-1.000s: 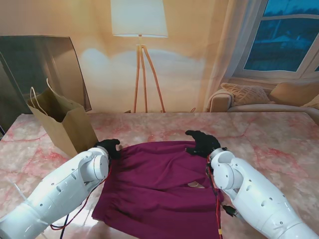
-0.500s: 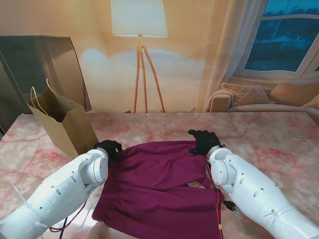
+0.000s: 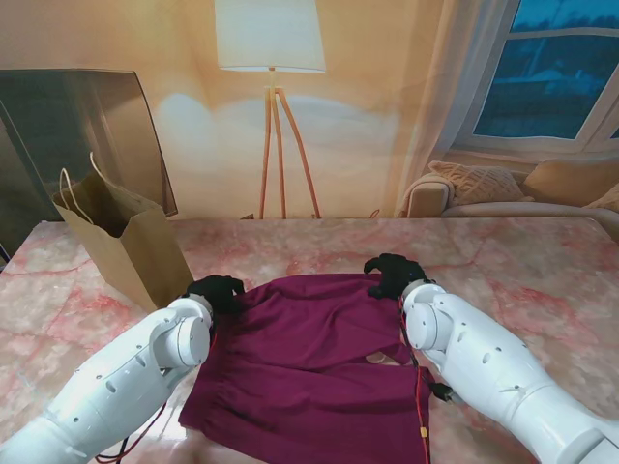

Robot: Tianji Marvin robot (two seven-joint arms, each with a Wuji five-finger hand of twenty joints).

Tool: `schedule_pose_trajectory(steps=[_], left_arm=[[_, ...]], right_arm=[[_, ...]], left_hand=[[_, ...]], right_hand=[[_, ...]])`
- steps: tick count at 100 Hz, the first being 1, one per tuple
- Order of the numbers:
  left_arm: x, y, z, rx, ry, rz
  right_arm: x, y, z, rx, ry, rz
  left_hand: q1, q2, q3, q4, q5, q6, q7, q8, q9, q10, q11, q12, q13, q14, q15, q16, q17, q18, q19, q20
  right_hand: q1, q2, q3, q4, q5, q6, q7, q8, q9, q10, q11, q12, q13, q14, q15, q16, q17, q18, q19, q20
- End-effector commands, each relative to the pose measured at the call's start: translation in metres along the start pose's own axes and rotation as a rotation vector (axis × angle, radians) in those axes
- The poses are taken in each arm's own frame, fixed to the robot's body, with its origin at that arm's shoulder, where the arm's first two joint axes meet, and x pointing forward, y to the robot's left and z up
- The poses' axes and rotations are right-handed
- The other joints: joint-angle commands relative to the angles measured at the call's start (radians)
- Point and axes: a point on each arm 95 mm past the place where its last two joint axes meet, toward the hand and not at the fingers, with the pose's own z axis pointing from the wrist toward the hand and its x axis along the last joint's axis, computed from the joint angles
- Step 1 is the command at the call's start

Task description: Fold the socks and the shorts into the kraft paper bag

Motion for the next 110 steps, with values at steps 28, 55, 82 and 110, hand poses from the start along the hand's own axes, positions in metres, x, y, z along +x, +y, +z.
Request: schedule_pose_trajectory(steps=[28, 55, 82, 110], left_arm=[[0.005, 0.006, -0.004, 0.019, 0.038, -0.033], [0.008, 0.008, -0.003, 0.053, 0.050, -0.037], [0.008, 0.003, 0.000, 0.089, 0.034, -0.020], [0.010, -0.013, 0.007, 0.111, 0.003, -0.004]], right_arm=[[0.004, -0.013, 0.006, 0.030, 0.000, 0.046], [-0.001, -0.017, 0.007, 0.039, 0.000, 0.083], [-0.007, -0.013, -0.004, 0.105, 0.018, 0.059], [-0.015, 0.002, -0.019, -0.014, 0.008, 0.017]], left_hand=[[0.041, -0.002, 0.002, -0.071, -0.027, -0.005, 0.073, 0.047, 0.172, 0.039, -0.011, 0.028, 0.154, 0.001, 0.052, -0.033, 0.087, 0.017, 0.107, 0.038], [0.045, -0.079, 0.076, -0.071, -0.041, -0.010, 0.097, 0.064, 0.218, 0.031, -0.034, 0.102, 0.188, -0.008, 0.094, -0.009, 0.127, 0.022, 0.145, 0.042], [0.039, -0.092, 0.084, -0.074, -0.035, -0.006, 0.109, 0.029, 0.423, 0.000, -0.030, 0.065, 0.380, -0.060, 0.163, -0.033, 0.310, -0.001, 0.267, 0.017], [0.060, -0.068, 0.039, -0.062, 0.196, -0.004, -0.069, -0.197, 0.435, -0.034, -0.063, 0.146, 0.370, -0.048, 0.155, -0.055, 0.292, 0.006, 0.269, -0.016]], right_hand=[[0.108, -0.185, 0.073, -0.207, 0.190, -0.167, 0.455, 0.349, 0.256, -0.002, 0.282, 0.115, 0.582, 0.111, 0.153, 0.073, 0.395, 0.114, 0.309, -0.014], [0.261, -0.376, 0.143, -0.252, 0.410, -0.224, 0.522, 0.354, 0.726, -0.142, 0.598, 0.372, 0.993, -0.022, 0.634, 0.462, 0.707, 0.080, 0.718, 0.061], [0.261, -0.297, 0.118, -0.234, 0.510, -0.116, 0.376, -0.389, 0.826, -0.130, 0.595, 0.581, 1.013, 0.013, 0.781, 0.585, 0.697, 0.143, 0.724, 0.062], [0.239, -0.270, 0.116, -0.234, 0.687, -0.250, 0.457, -0.248, 0.930, -0.099, 0.416, 0.396, 1.039, 0.042, 0.672, 0.525, 0.719, 0.147, 0.757, 0.065]])
